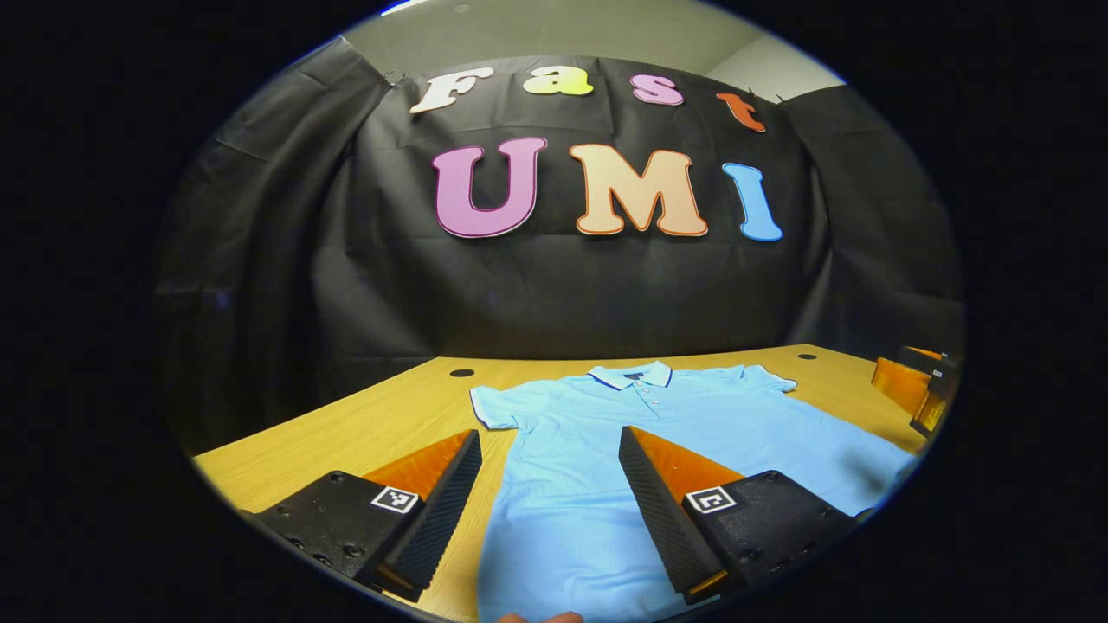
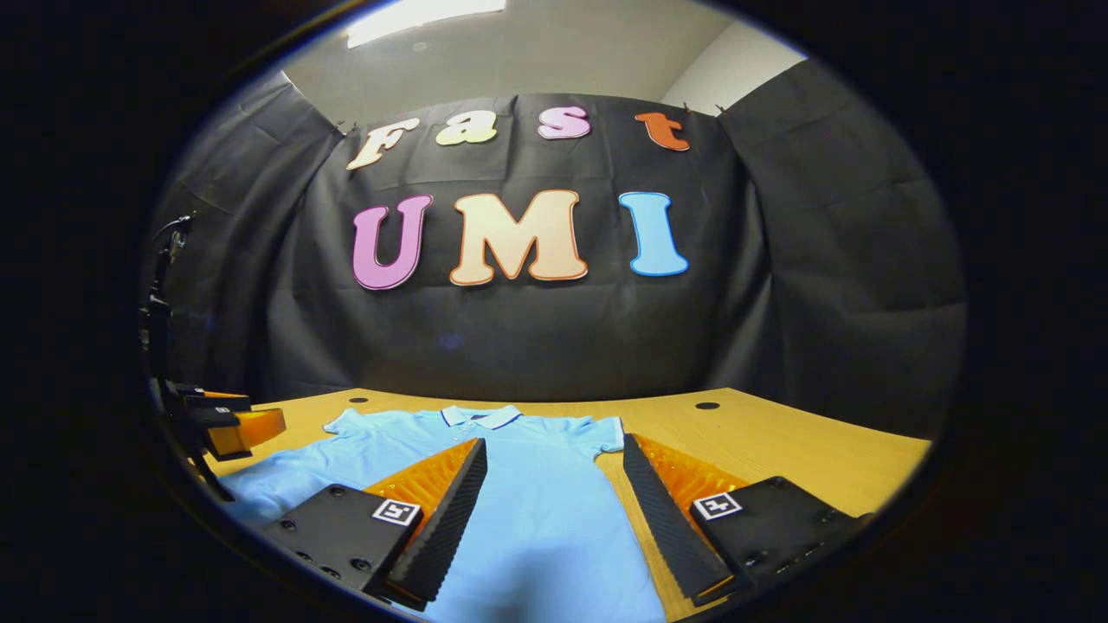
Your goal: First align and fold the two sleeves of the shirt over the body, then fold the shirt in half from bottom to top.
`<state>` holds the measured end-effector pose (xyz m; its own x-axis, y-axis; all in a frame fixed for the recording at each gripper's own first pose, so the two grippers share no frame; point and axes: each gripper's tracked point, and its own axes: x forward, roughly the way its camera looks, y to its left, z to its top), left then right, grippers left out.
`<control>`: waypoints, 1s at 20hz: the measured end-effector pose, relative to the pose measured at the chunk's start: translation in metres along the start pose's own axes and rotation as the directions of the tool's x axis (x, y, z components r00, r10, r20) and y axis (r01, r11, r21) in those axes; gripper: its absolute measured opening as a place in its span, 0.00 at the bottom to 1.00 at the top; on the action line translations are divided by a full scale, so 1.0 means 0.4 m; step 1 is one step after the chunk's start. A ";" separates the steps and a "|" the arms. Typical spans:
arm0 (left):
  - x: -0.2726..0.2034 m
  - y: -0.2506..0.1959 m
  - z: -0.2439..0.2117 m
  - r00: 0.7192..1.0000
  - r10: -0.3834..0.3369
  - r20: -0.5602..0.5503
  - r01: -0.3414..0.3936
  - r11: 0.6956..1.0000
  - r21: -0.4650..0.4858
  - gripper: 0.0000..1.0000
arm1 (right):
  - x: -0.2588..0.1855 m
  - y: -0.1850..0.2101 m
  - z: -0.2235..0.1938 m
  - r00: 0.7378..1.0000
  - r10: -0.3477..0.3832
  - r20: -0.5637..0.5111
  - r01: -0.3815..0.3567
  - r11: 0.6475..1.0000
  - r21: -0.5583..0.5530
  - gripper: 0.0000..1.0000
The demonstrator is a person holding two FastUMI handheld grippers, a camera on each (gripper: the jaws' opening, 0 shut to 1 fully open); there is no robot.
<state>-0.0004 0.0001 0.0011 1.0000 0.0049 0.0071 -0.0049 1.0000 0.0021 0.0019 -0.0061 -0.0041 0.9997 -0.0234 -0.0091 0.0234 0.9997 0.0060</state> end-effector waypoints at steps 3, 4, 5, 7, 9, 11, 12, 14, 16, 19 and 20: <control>-0.003 0.000 -0.002 1.000 -0.001 0.004 0.001 1.000 -0.002 0.96 | 0.000 0.002 0.003 1.000 0.000 0.000 0.000 1.000 -0.001 0.98; -0.002 0.001 -0.001 1.000 -0.002 0.002 0.002 1.000 -0.001 0.96 | 0.000 0.001 0.000 1.000 0.001 -0.001 -0.001 1.000 -0.001 0.98; -0.002 0.000 0.000 1.000 -0.004 0.003 0.004 1.000 -0.001 0.96 | 0.001 0.001 0.000 1.000 0.001 -0.002 -0.001 1.000 0.001 0.98; -0.005 -0.002 0.002 1.000 -0.005 0.010 0.005 1.000 -0.002 0.96 | 0.006 0.001 -0.010 1.000 0.002 -0.014 -0.002 1.000 0.003 0.96; -0.003 0.000 -0.001 1.000 -0.005 0.005 0.005 1.000 -0.002 0.95 | 0.007 0.002 -0.011 1.000 0.002 -0.023 -0.002 1.000 0.003 0.98; -0.005 -0.001 0.000 1.000 -0.004 0.005 0.004 1.000 -0.001 0.95 | 0.000 0.005 0.001 1.000 0.006 -0.005 -0.006 1.000 -0.001 0.98; -0.006 -0.001 0.002 1.000 -0.005 0.008 0.005 1.000 -0.002 0.95 | 0.002 0.004 0.002 1.000 0.006 0.005 -0.006 1.000 -0.004 0.98; -0.005 -0.001 0.002 1.000 -0.004 0.009 0.004 1.000 -0.002 0.95 | 0.001 0.005 -0.002 1.000 0.009 -0.002 -0.009 1.000 -0.002 0.98; -0.005 0.000 0.003 1.000 -0.004 0.010 0.004 1.000 -0.001 0.95 | 0.002 0.006 -0.002 1.000 0.010 -0.001 -0.010 1.000 -0.003 0.98; -0.005 0.000 0.003 1.000 -0.003 0.013 0.003 1.000 -0.002 0.95 | 0.000 0.005 -0.001 1.000 0.010 -0.001 -0.010 1.000 -0.003 0.98; -0.004 0.001 0.005 1.000 -0.002 0.014 0.002 1.000 -0.002 0.95 | 0.000 0.004 -0.001 1.000 0.010 -0.002 -0.010 1.000 -0.002 0.98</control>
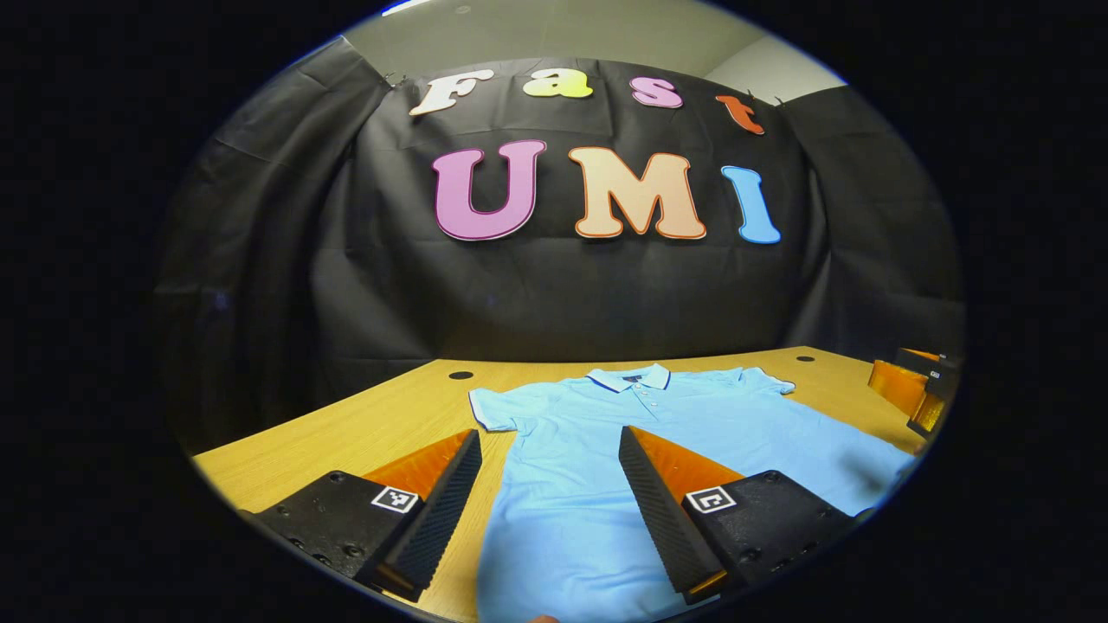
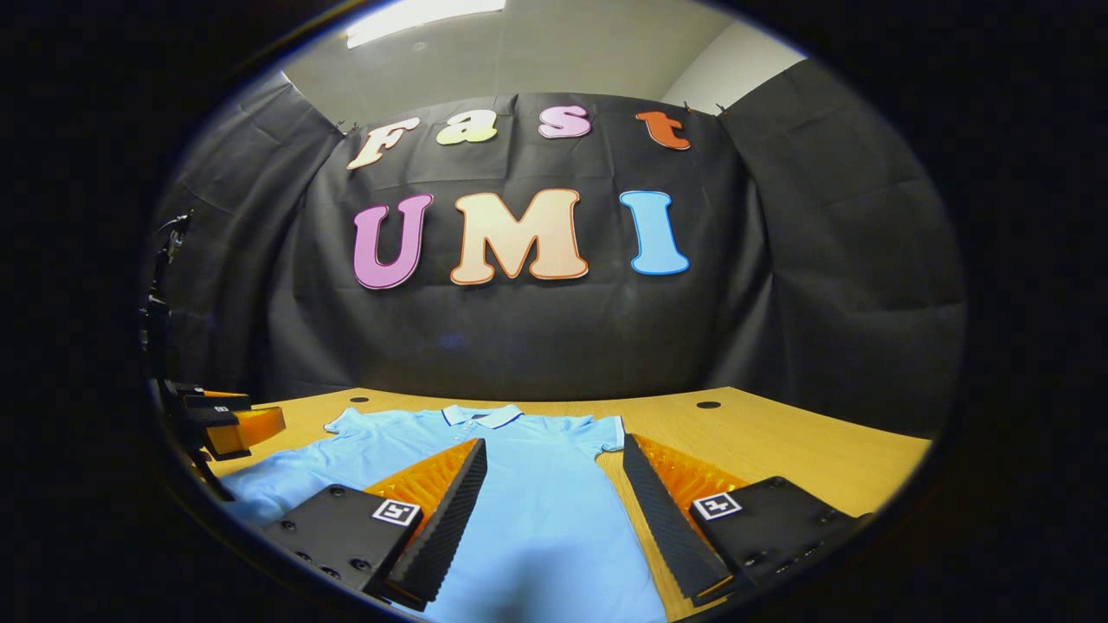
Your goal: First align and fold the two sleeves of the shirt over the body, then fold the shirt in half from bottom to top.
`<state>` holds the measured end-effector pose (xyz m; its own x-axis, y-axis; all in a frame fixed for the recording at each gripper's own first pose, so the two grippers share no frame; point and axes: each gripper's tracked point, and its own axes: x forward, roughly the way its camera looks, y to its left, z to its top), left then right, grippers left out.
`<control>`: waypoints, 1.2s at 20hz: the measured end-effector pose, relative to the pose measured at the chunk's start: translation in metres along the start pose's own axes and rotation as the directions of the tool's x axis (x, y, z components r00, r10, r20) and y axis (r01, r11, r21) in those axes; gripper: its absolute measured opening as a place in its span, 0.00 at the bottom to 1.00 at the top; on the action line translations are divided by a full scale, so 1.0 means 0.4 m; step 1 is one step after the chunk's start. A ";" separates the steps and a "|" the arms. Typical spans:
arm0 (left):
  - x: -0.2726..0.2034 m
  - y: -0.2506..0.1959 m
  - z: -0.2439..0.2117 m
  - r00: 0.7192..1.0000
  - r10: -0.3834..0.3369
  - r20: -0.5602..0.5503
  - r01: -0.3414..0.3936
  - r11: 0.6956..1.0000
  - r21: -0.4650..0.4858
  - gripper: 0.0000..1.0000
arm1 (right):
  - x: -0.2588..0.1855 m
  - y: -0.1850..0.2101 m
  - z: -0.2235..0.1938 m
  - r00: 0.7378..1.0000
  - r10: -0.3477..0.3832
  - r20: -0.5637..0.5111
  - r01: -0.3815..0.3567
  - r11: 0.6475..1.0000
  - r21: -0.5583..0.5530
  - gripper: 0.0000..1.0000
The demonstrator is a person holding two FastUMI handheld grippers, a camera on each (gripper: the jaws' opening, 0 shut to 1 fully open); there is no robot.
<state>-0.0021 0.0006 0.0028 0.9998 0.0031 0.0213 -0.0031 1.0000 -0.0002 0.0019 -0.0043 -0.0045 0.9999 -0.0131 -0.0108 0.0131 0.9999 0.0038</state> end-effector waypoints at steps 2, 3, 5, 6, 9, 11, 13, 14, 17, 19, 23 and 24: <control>-0.003 -0.001 0.000 1.000 0.000 0.000 0.000 1.000 0.000 0.95 | 0.005 -0.006 -0.001 1.000 -0.001 -0.005 0.001 1.000 0.012 0.98; -0.003 -0.003 0.002 1.000 0.001 0.001 -0.001 1.000 0.001 0.95 | 0.008 -0.003 -0.003 1.000 0.009 -0.012 -0.008 1.000 0.025 0.98; -0.003 0.001 0.001 1.000 0.004 0.004 -0.004 1.000 0.001 0.95 | 0.019 -0.009 -0.006 0.999 0.025 -0.046 -0.023 0.999 0.047 0.98; -0.005 0.004 0.002 1.000 0.008 0.004 -0.008 1.000 0.002 0.95 | 0.029 -0.010 0.006 0.998 0.040 -0.054 -0.037 0.997 0.068 0.98; -0.003 0.004 0.003 1.000 0.010 0.005 -0.010 1.000 0.002 0.95 | 0.102 -0.013 0.037 0.990 0.084 -0.117 -0.075 0.994 0.077 0.98; -0.004 0.003 0.004 1.000 0.009 0.008 -0.009 1.000 0.001 0.95 | 0.161 -0.020 0.058 0.982 0.101 -0.157 -0.097 0.995 0.032 0.98; -0.006 0.005 0.006 1.000 0.011 0.009 -0.011 1.000 0.001 0.95 | 0.239 -0.030 0.075 0.977 0.102 -0.188 -0.105 0.994 -0.005 0.98; -0.007 0.005 0.003 1.000 0.011 0.011 -0.011 1.000 0.002 0.95 | 0.283 -0.031 0.080 0.973 0.100 -0.207 -0.105 0.994 -0.015 0.98; -0.013 0.007 0.011 1.000 0.015 0.021 -0.015 1.000 0.003 0.95 | 0.424 -0.044 0.114 0.970 0.078 -0.231 -0.089 0.995 -0.036 0.98; -0.011 0.007 0.010 1.000 0.015 0.025 -0.015 1.000 0.003 0.95 | 0.511 -0.049 0.114 0.964 0.067 -0.258 -0.078 0.996 -0.036 0.98; -0.013 0.008 0.009 1.000 0.014 0.018 -0.014 1.000 0.004 0.95 | 0.655 -0.056 0.036 0.923 0.047 -0.381 -0.071 0.996 -0.048 0.96; -0.013 0.008 0.009 1.000 0.014 0.017 -0.014 1.000 0.004 0.95 | 0.681 -0.064 0.002 0.909 0.039 -0.415 -0.061 0.997 -0.039 0.98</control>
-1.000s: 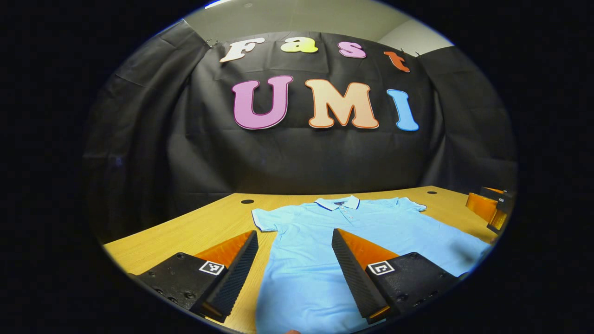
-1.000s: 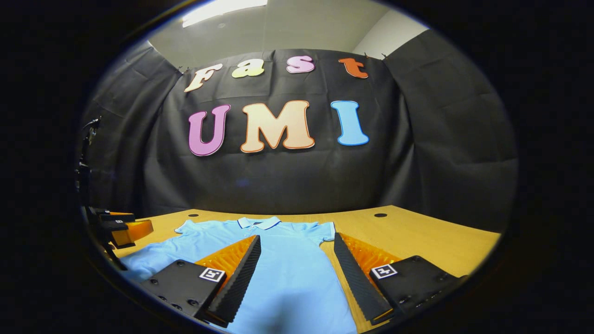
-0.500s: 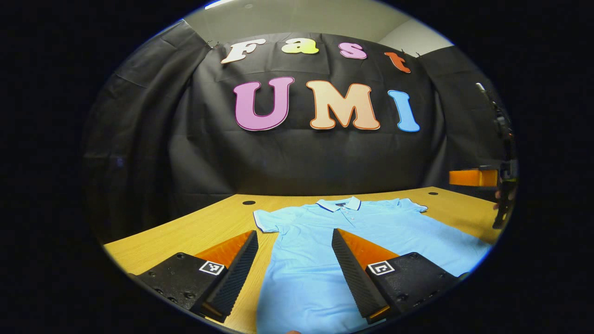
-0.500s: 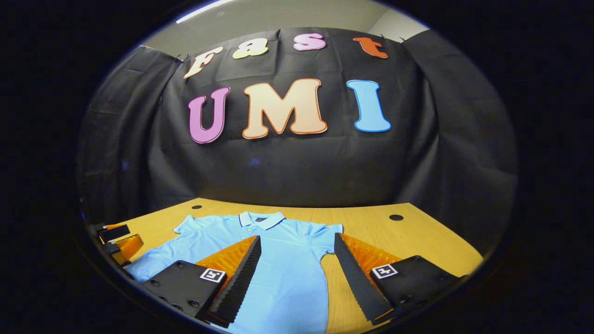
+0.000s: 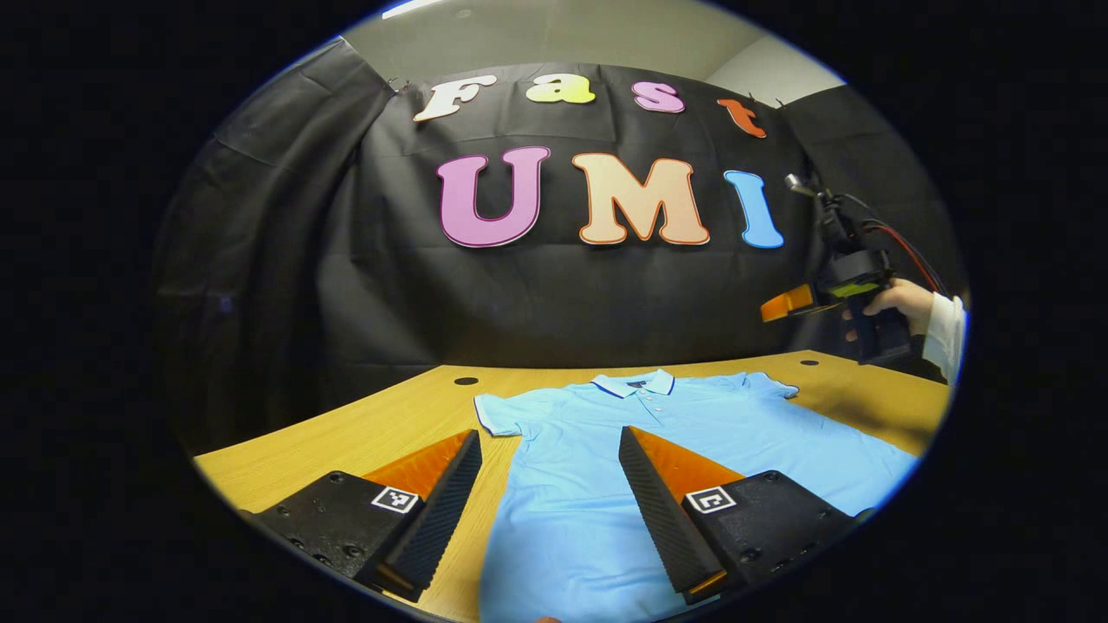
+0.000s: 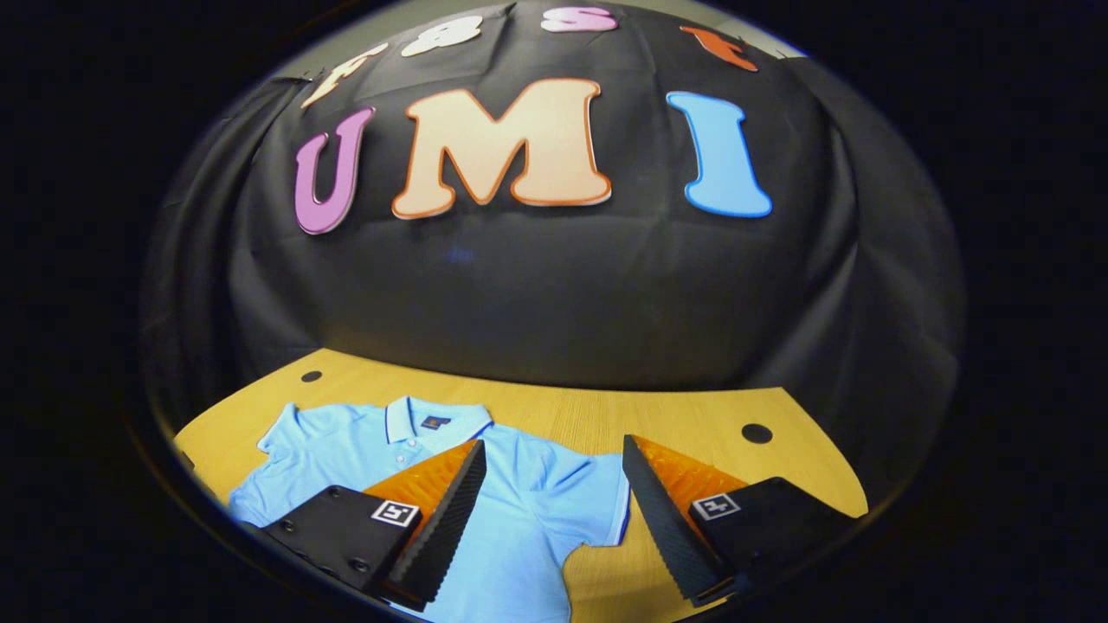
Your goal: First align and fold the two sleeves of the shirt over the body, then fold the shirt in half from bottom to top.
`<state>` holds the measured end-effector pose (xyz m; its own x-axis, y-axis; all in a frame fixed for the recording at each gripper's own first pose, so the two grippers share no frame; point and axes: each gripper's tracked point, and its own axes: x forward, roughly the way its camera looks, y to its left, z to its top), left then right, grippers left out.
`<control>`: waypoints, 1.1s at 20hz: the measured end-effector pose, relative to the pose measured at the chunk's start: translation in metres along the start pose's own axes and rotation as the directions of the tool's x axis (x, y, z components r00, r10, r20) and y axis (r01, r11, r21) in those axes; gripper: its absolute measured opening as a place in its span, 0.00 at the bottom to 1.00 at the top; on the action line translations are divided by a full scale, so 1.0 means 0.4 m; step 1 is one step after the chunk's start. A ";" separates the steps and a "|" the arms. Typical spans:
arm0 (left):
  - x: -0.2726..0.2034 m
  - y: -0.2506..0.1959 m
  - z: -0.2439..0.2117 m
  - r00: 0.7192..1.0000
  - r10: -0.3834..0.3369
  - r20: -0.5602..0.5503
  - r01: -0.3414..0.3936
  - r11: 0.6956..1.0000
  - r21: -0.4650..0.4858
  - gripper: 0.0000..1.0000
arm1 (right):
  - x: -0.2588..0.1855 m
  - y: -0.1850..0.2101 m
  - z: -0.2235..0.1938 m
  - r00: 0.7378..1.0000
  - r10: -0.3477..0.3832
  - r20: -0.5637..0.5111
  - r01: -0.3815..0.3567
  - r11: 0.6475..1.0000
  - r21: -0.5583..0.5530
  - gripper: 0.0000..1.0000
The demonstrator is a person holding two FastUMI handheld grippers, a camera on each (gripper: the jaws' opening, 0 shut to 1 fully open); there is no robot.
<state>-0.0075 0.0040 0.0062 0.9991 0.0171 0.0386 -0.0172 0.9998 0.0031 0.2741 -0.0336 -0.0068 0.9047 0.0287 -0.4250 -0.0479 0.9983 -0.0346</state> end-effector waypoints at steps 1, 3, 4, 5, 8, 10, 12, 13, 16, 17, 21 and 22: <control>0.001 0.000 0.001 1.000 -0.001 0.001 0.001 1.000 0.000 0.95 | 0.035 -0.010 -0.026 0.999 -0.011 -0.036 0.012 1.000 0.016 0.98; 0.000 0.001 0.001 1.000 -0.002 -0.002 0.002 1.000 0.000 0.95 | 0.092 -0.039 -0.087 0.994 -0.044 -0.097 0.046 0.999 0.021 0.98; 0.001 0.000 -0.001 1.000 -0.003 -0.003 0.003 1.000 0.000 0.95 | 0.117 -0.058 -0.121 0.990 -0.065 -0.123 0.067 0.998 0.009 0.96; 0.001 0.000 0.000 1.000 -0.003 -0.005 0.003 1.000 0.000 0.95 | 0.133 -0.078 -0.151 0.985 -0.085 -0.150 0.085 0.996 -0.004 0.96; 0.000 0.001 -0.001 1.000 0.001 -0.004 -0.001 1.000 0.001 0.95 | 0.172 -0.104 -0.212 0.973 -0.102 -0.209 0.108 0.994 0.018 0.98; 0.002 0.001 -0.002 1.000 0.001 -0.007 -0.001 1.000 0.001 0.95 | 0.184 -0.117 -0.225 0.969 -0.104 -0.224 0.119 0.992 0.053 0.96; -0.001 0.001 0.001 1.000 0.002 -0.006 -0.002 1.000 0.000 0.95 | 0.196 -0.131 -0.245 0.964 -0.105 -0.246 0.128 0.989 0.080 0.98; -0.001 0.001 0.002 1.000 0.002 -0.004 -0.002 1.000 0.000 0.95 | 0.197 -0.134 -0.251 0.961 -0.101 -0.256 0.128 0.988 0.089 0.98; -0.001 0.001 0.001 1.000 0.002 -0.004 -0.002 1.000 0.001 0.95 | 0.209 -0.146 -0.266 0.959 -0.114 -0.258 0.138 0.987 0.077 0.88; -0.001 0.002 0.003 1.000 0.002 -0.003 -0.002 1.000 0.000 0.95 | 0.209 -0.148 -0.268 0.959 -0.117 -0.258 0.139 0.988 0.068 0.80; -0.002 0.002 0.004 1.000 0.002 0.000 -0.002 1.000 0.000 0.95 | 0.210 -0.145 -0.281 0.957 -0.110 -0.270 0.131 0.990 0.059 0.65; -0.001 0.002 0.003 1.000 0.002 0.001 -0.002 1.000 0.000 0.95 | 0.212 -0.143 -0.283 0.957 -0.106 -0.268 0.127 0.990 0.063 0.66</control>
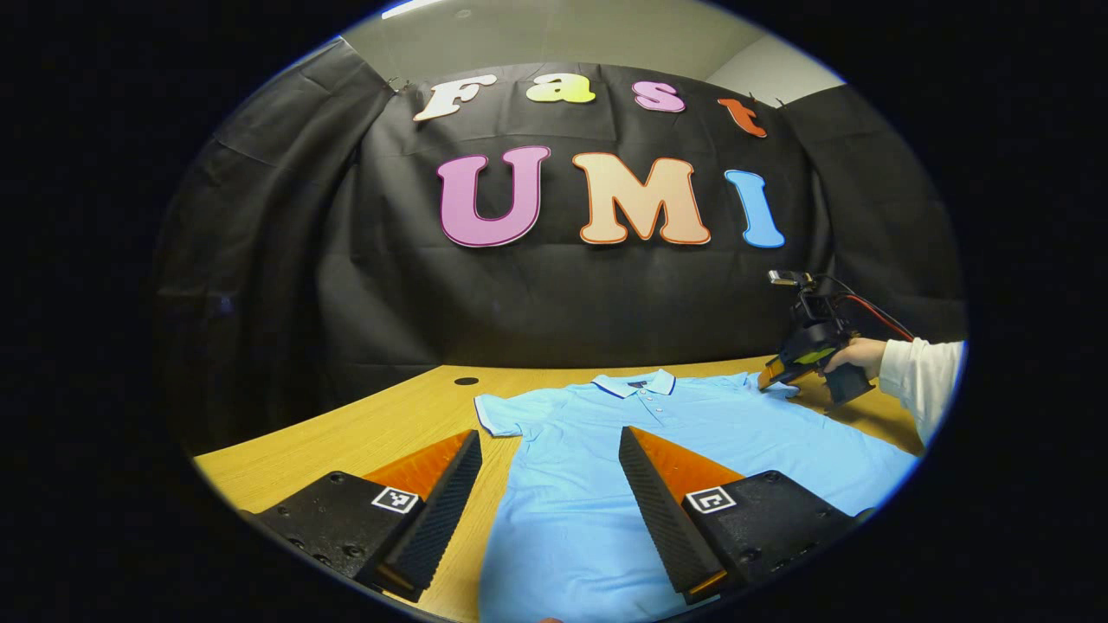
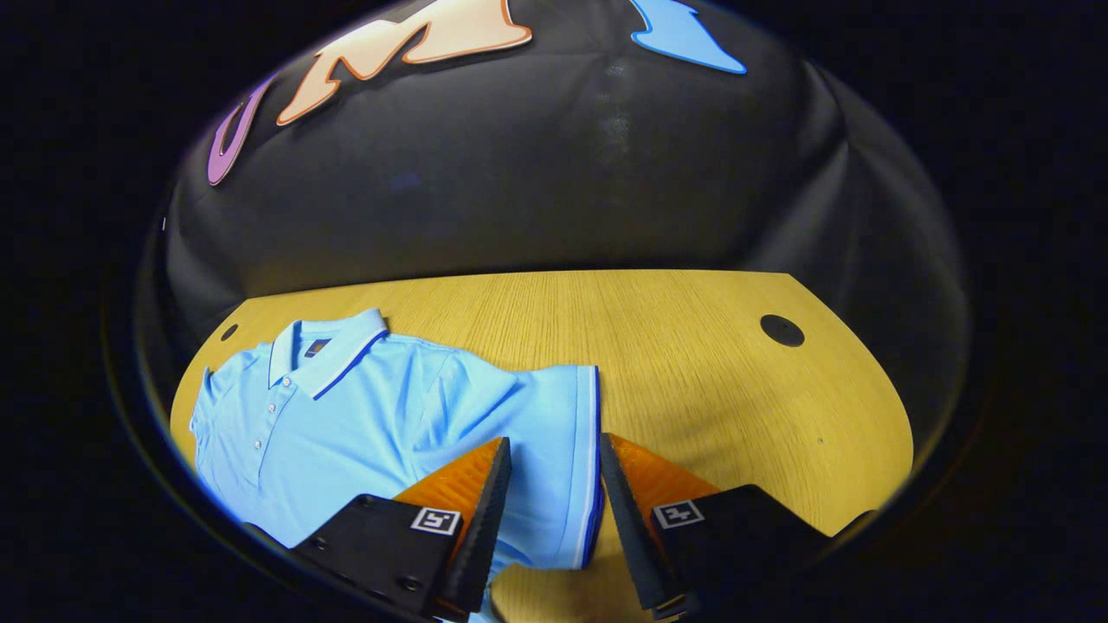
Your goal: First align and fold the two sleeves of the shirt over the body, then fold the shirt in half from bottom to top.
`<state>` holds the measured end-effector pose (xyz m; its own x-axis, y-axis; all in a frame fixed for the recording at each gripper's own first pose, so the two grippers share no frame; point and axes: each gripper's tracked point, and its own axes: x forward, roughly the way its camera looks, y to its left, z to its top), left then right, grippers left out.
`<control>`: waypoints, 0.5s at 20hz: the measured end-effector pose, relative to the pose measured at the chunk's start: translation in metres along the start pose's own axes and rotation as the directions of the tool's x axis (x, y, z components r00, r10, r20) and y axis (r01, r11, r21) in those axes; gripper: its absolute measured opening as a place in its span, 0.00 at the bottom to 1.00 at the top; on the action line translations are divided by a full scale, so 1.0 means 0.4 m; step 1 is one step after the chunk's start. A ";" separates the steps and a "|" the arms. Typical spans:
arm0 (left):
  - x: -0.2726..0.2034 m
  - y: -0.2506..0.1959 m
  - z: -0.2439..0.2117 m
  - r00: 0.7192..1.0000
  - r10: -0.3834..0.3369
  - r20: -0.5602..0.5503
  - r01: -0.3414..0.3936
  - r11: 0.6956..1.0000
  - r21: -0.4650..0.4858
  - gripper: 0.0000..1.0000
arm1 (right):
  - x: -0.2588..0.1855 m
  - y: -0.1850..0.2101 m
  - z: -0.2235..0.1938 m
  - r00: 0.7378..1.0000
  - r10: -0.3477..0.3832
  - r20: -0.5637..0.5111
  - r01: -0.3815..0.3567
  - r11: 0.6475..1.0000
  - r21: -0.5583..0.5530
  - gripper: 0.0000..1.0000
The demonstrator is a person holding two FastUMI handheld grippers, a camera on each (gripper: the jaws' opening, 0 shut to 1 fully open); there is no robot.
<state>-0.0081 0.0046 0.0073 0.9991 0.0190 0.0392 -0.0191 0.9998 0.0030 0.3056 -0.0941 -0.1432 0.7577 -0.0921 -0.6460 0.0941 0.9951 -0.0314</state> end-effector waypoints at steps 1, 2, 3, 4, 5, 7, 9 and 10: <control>0.000 0.000 0.002 1.000 0.000 0.000 0.000 1.000 0.000 0.95 | -0.002 0.002 0.001 1.000 0.004 -0.002 -0.004 1.000 0.000 0.66; -0.001 0.000 0.001 1.000 0.000 0.000 0.000 1.000 0.000 0.95 | 0.000 0.009 -0.001 1.000 0.013 0.003 -0.013 1.000 -0.004 0.48; -0.001 0.000 0.003 1.000 0.000 0.000 0.000 1.000 0.000 0.95 | -0.001 0.016 -0.001 1.000 0.022 0.003 -0.022 1.000 -0.009 0.43; -0.001 0.000 0.002 1.000 0.000 0.001 0.000 1.000 0.000 0.95 | -0.002 0.015 -0.001 1.000 0.019 0.007 -0.019 1.000 -0.022 0.30; -0.001 0.000 0.003 1.000 0.000 0.001 0.000 1.000 0.000 0.95 | -0.003 0.018 0.002 1.000 0.022 0.009 -0.021 0.999 -0.035 0.27; 0.000 0.000 0.002 1.000 0.000 0.002 0.000 1.000 0.000 0.95 | -0.002 0.019 0.001 1.000 0.002 0.014 -0.001 0.998 -0.059 0.12; 0.000 0.000 0.002 1.000 0.000 0.002 0.000 1.000 0.000 0.95 | -0.011 0.015 0.003 1.000 -0.011 0.013 0.012 0.997 -0.072 0.11; 0.000 0.000 0.000 1.000 0.001 0.003 -0.001 1.000 0.000 0.95 | -0.016 0.017 0.006 1.000 -0.006 0.015 0.007 0.997 -0.071 0.12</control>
<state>-0.0083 0.0046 0.0075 0.9989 0.0195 0.0417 -0.0196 0.9998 0.0025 0.3031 -0.0868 -0.1375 0.7666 -0.0984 -0.6345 0.0533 0.9945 -0.0900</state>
